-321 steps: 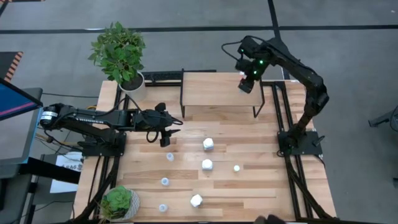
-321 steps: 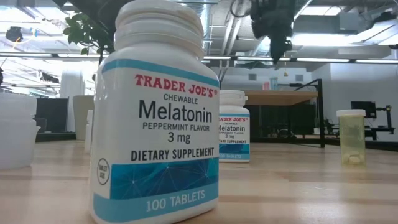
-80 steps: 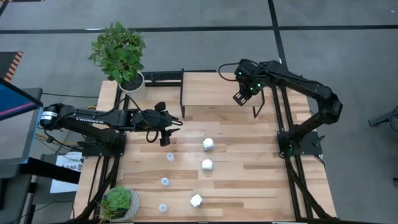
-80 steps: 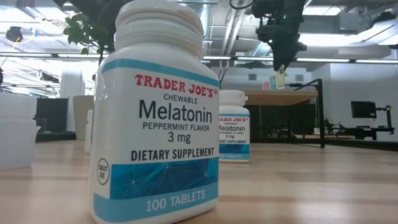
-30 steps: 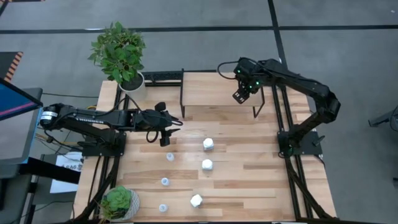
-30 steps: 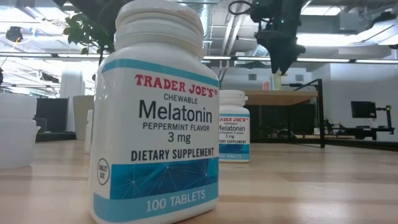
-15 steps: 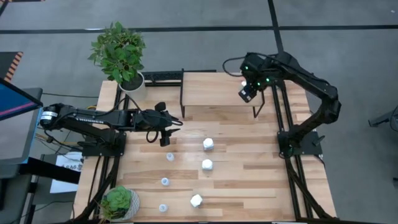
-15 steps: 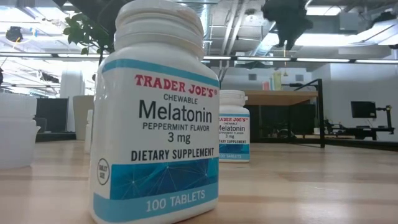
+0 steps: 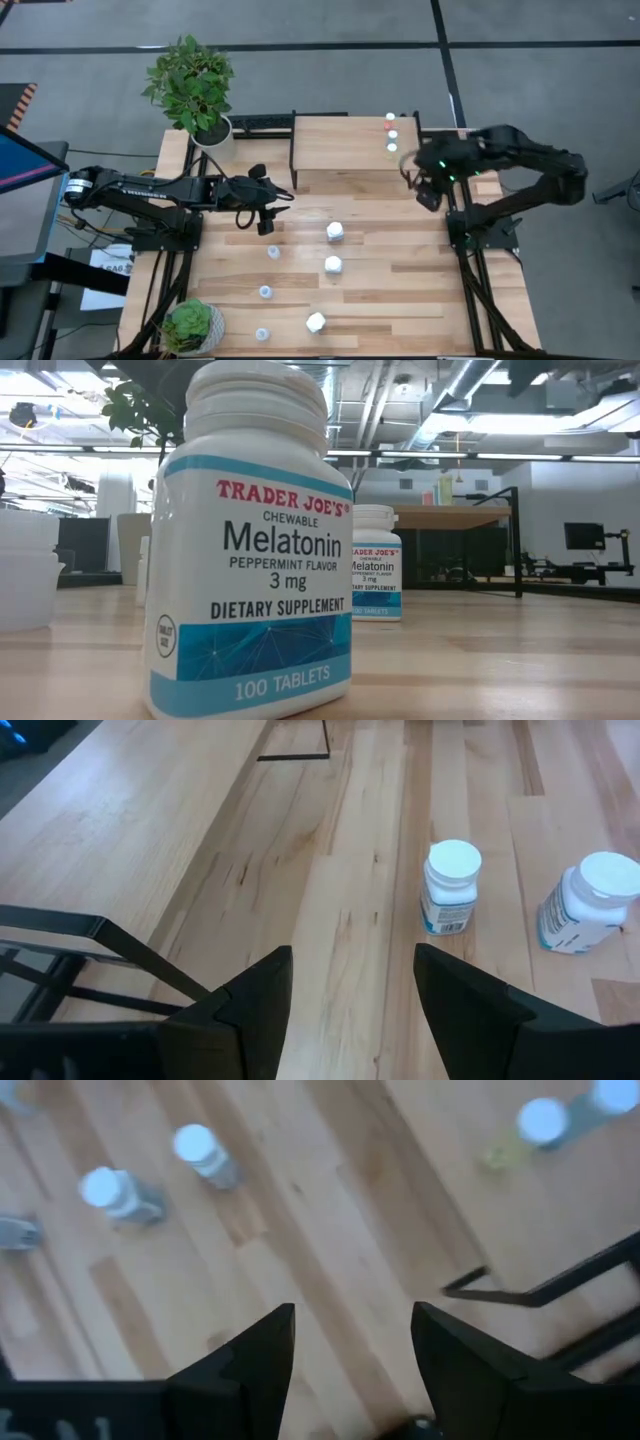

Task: Pick and place medicine bottles onto shelf by color
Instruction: Put the top transparent pill bottle on the shelf

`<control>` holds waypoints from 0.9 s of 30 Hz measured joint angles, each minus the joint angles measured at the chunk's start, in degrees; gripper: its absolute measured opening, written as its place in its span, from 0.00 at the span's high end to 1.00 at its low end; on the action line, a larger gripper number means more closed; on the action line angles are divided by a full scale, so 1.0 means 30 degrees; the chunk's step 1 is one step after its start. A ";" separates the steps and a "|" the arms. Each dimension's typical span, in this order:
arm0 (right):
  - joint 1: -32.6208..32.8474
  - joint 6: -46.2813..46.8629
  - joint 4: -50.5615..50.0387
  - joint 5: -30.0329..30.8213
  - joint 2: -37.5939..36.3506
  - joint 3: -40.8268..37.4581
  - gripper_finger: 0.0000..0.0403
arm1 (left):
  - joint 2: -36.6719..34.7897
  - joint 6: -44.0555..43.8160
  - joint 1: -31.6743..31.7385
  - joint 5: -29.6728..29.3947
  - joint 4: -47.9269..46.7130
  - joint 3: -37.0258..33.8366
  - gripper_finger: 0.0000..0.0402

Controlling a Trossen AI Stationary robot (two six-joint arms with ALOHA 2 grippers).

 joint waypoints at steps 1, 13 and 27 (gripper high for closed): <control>0.0718 0.0643 0.0445 0.0231 -0.0493 -0.0601 0.45 | -0.0003 0.0000 0.0000 0.0000 0.0000 0.0000 0.50; 0.7786 0.6737 0.4020 0.2566 -0.3019 -0.6773 0.45 | -0.0004 -0.0690 -0.0333 0.4142 -0.1972 0.0007 0.50; 1.0675 0.9322 0.6414 0.3722 -0.0452 -0.9135 0.45 | -0.0002 -0.3774 -0.6250 0.2596 -0.6037 0.0007 0.50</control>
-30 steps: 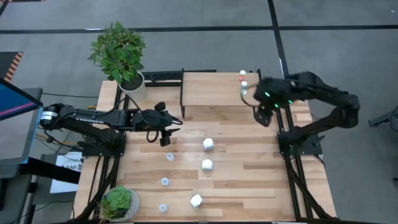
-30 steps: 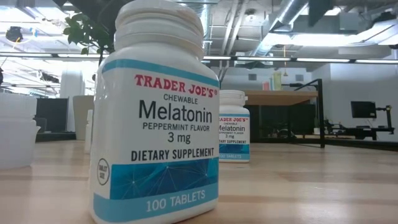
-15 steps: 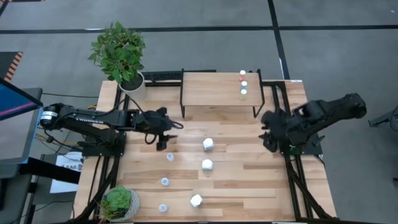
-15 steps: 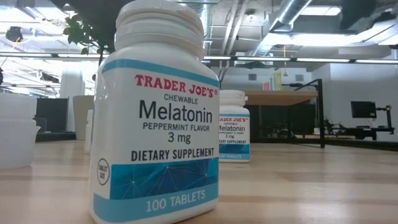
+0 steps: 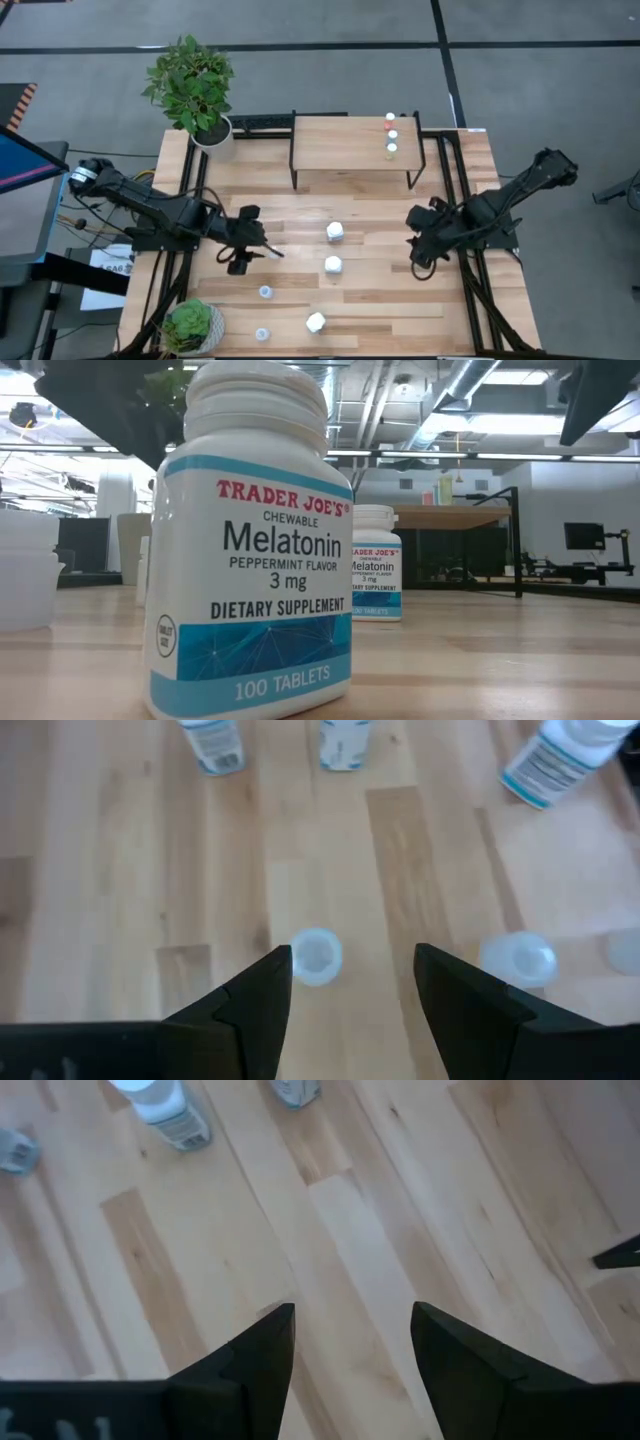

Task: Pick and place medicine bottles onto shelf by color
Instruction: Put the top transparent pill bottle on the shelf

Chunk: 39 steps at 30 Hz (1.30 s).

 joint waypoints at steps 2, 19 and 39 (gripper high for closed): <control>-0.0007 -0.0002 0.0137 0.0060 0.0547 0.0000 0.45 | 0.0002 -0.0485 -0.0633 -0.0910 0.0012 0.0000 0.50; -0.0051 0.0001 0.1190 0.0052 0.2791 0.0001 0.45 | 0.4748 -0.4145 -0.1116 -0.1817 -0.0036 -0.0015 0.50; -0.0015 -0.0014 0.1354 0.0038 0.2786 0.0007 0.45 | 0.6880 -0.2854 0.0275 -0.1003 0.2036 0.0233 0.50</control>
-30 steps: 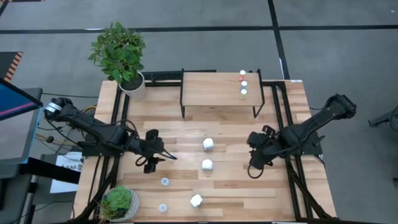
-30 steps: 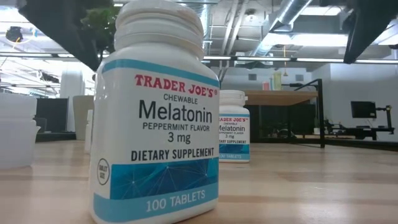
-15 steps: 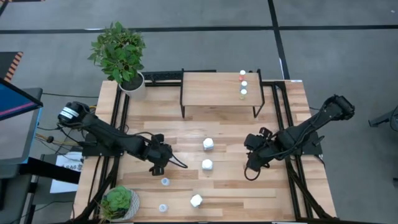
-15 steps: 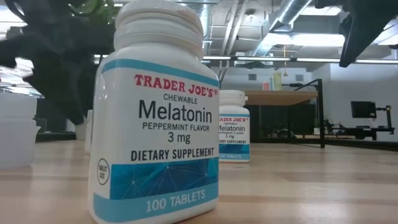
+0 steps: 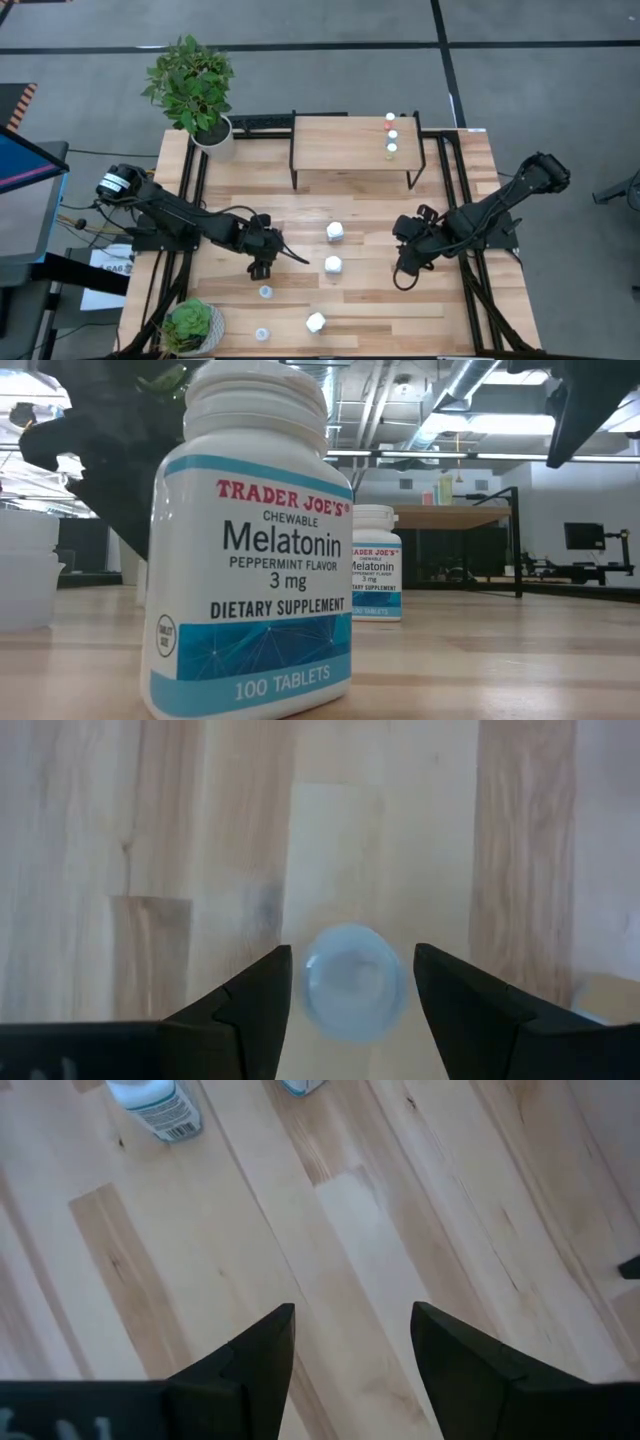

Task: Pick and place medicine bottles onto shelf by color
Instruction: Put the top transparent pill bottle on the shelf

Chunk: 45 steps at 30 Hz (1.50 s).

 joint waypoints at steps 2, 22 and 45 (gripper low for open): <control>0.0000 -0.0007 -0.0005 -0.0004 0.0000 0.0000 0.45 | 0.0000 -0.0009 0.0007 0.0021 0.0002 0.0000 0.50; 0.0000 -0.0015 -0.0027 -0.0007 0.0000 0.0000 0.45 | 0.0007 0.0901 0.0755 -0.0189 -0.2176 0.2617 0.74; -0.0036 -0.1499 -0.0158 -0.0029 0.0000 0.0007 0.45 | 0.7673 0.6523 1.3147 0.0858 -0.7900 2.3046 0.74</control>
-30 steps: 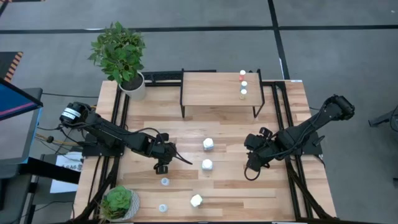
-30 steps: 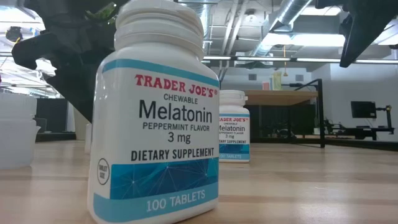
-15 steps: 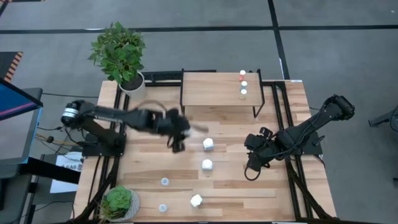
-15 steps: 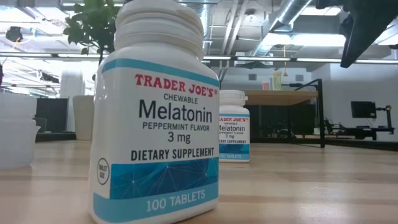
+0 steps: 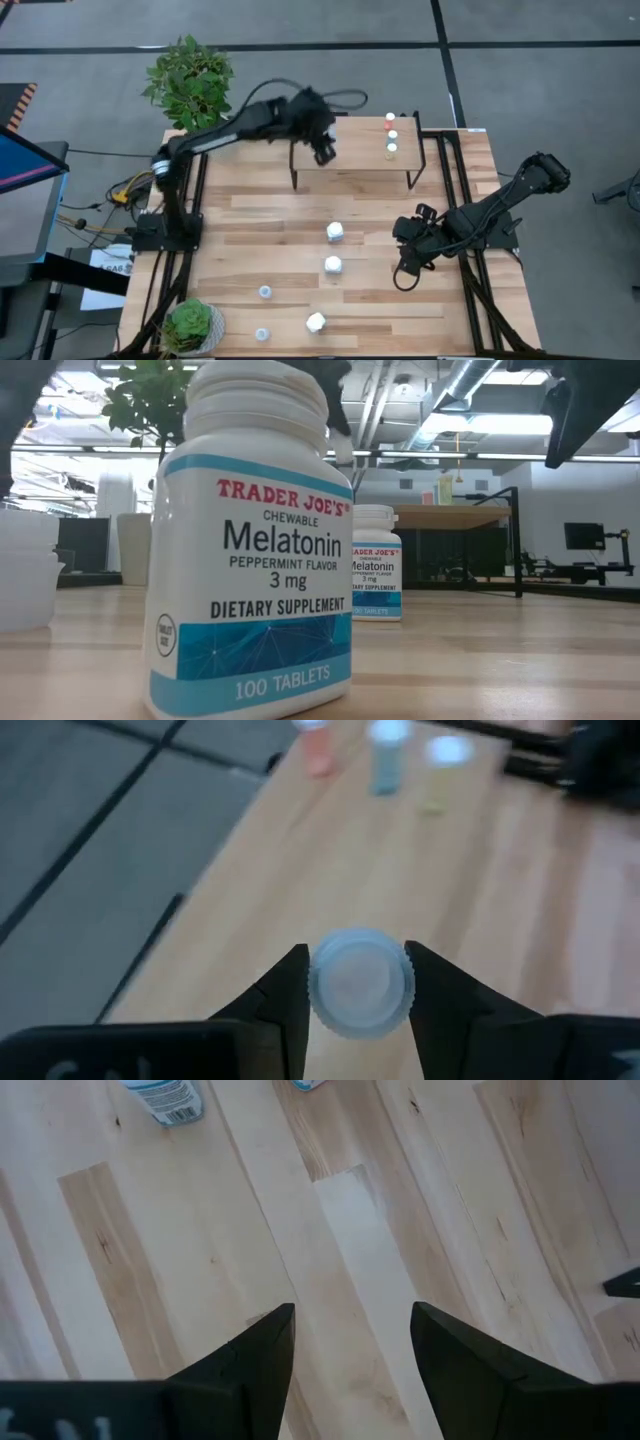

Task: Pick and place medicine bottles onto shelf by color
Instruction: Put the top transparent pill bottle on the shelf

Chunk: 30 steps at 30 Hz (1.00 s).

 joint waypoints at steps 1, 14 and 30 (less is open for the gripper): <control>0.0000 -0.0001 0.0000 0.0000 0.0000 0.0000 0.45 | 0.0656 -0.0005 0.0495 0.0263 -0.0866 0.1037 0.74; 0.0000 -0.0035 -0.0060 0.0007 -0.0007 0.0000 0.45 | 0.5658 0.1344 0.4011 0.2108 -0.6397 0.6476 0.74; 0.0015 -0.0497 -0.0007 0.0009 -0.0007 0.0000 0.45 | 0.6097 0.1371 0.4309 0.2022 -0.6494 0.6476 0.57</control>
